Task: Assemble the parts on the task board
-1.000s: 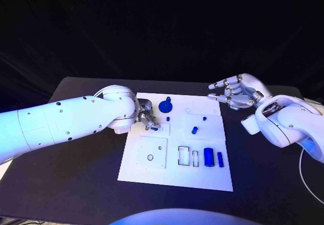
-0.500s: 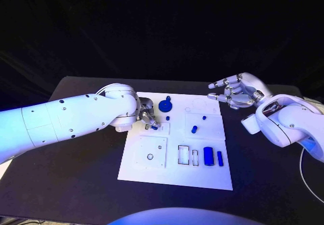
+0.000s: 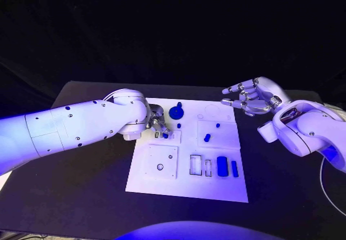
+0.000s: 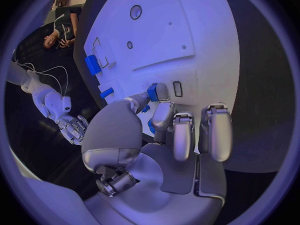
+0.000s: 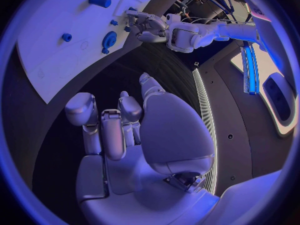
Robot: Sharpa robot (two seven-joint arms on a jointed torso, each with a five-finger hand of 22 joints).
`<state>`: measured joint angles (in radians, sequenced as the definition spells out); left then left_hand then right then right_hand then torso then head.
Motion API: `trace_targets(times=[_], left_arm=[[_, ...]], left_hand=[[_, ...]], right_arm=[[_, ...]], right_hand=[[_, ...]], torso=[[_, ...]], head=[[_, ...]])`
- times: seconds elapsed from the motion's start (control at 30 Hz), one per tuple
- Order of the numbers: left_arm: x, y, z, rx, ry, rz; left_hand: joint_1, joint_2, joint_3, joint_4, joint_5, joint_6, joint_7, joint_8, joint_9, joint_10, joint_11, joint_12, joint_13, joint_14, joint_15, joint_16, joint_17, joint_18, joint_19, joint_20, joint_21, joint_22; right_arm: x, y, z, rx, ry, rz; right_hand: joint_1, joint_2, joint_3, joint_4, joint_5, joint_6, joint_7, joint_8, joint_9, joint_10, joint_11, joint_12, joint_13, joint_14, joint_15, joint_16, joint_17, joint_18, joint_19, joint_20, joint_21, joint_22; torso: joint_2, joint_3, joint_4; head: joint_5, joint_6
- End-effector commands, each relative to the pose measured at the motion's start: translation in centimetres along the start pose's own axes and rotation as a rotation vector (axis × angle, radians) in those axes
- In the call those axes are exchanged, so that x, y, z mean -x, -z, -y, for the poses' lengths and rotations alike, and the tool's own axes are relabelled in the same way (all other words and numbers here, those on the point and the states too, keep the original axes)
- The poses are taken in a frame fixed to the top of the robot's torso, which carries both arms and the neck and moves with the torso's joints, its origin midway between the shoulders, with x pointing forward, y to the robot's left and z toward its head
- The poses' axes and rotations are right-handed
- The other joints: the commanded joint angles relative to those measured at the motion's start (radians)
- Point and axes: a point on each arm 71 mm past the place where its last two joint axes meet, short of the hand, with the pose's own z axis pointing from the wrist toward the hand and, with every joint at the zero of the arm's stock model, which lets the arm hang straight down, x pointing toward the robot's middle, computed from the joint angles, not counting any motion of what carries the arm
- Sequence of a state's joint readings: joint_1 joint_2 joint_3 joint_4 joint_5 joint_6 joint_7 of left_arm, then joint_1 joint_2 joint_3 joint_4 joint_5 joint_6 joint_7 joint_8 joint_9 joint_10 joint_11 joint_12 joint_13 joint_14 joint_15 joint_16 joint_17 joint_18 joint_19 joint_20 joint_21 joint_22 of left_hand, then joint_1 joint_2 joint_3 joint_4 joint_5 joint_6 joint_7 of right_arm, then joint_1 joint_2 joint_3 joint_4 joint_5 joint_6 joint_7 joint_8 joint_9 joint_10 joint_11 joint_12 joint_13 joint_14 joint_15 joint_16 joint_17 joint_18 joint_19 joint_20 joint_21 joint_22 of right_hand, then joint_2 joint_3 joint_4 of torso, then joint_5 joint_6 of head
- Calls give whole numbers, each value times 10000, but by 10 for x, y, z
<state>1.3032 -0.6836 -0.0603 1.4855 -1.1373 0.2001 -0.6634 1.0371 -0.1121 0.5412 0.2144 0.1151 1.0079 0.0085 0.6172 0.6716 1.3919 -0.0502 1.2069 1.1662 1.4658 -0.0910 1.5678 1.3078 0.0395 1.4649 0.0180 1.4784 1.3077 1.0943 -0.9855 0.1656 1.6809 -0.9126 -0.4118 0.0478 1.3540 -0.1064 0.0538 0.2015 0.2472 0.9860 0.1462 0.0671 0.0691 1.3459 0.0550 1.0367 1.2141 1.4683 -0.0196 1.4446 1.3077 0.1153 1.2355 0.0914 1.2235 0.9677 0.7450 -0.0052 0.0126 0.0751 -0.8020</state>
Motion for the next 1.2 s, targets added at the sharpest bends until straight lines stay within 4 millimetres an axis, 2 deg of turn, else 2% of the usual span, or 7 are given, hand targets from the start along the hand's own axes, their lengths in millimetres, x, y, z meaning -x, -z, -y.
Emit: trace_targets(times=[0.03,0.4,0.6,0.77,1.0,1.2], left_arm=[[-5,-2,3,-43,-136,-349],[-5,-3,4,-48,-169,-390],[-5,-2,1,-31,-119,-340],[-4,1,-2,-41,5,-199],[4,8,-6,-99,322,195],[15,15,-4,-306,845,544]], left_hand=[[-131,11,-139,44,20,41,55,-46,4,109,-4,62,34,1050,-92,30,2630,-96,447,-49,54,1562],[-386,8,-684,168,13,146,35,-77,-9,167,-21,112,96,1050,-102,30,2630,-106,471,-60,78,1607],[-801,-202,-1656,480,-19,248,16,-115,-28,200,-34,106,102,1050,-108,30,2630,-117,494,-66,101,1652],[-854,-295,-2521,658,-59,286,-5,-159,-41,218,-49,99,111,1050,-127,30,2630,-120,502,-85,104,1672],[-813,-56,-3570,742,-580,339,-24,-203,-51,246,-54,96,129,1050,-141,30,2630,-130,527,-97,126,1721],[-912,10,-4162,764,-656,327,-10,-229,-51,222,-69,41,84,1050,-142,30,2630,-111,494,-112,67,1667]], right_arm=[[-1,0,-2,147,7,-58],[-2,0,-2,169,0,-103],[-2,0,-2,166,3,-110],[-2,0,-2,160,7,-106],[-1,0,0,130,19,-82],[0,-1,1,108,18,-60]], right_hand=[[3,69,-65,-17,-38,-5,-25,-8,9,-68,2,-67,-14,535,14,-48,473,68,-91,-10,-50,-32],[-45,64,-114,18,-47,-15,-22,-9,8,-90,8,-94,-40,529,18,-70,452,73,-107,-7,-84,-70],[-96,55,-172,55,-80,-20,-21,-8,8,-95,11,-98,-55,528,21,-85,442,75,-109,-5,-104,-89],[-113,55,-190,68,-92,-21,-20,-7,8,-94,12,-94,-57,528,21,-88,442,76,-110,-4,-112,-96],[-154,56,-238,102,-115,-25,-19,-7,8,-100,14,-104,-73,526,23,-105,426,77,-110,-2,-128,-111],[-184,64,-270,128,-122,-29,-18,-7,8,-106,16,-116,-88,523,24,-120,410,81,-117,-1,-145,-131]], torso=[[4,-7,-4],[-8,-4,2],[-9,-8,4],[-11,-9,10],[-11,-8,1],[1,-9,-5]], head=[[-2,10],[-29,-29],[-41,-13],[-46,7],[-35,62],[-37,108]])
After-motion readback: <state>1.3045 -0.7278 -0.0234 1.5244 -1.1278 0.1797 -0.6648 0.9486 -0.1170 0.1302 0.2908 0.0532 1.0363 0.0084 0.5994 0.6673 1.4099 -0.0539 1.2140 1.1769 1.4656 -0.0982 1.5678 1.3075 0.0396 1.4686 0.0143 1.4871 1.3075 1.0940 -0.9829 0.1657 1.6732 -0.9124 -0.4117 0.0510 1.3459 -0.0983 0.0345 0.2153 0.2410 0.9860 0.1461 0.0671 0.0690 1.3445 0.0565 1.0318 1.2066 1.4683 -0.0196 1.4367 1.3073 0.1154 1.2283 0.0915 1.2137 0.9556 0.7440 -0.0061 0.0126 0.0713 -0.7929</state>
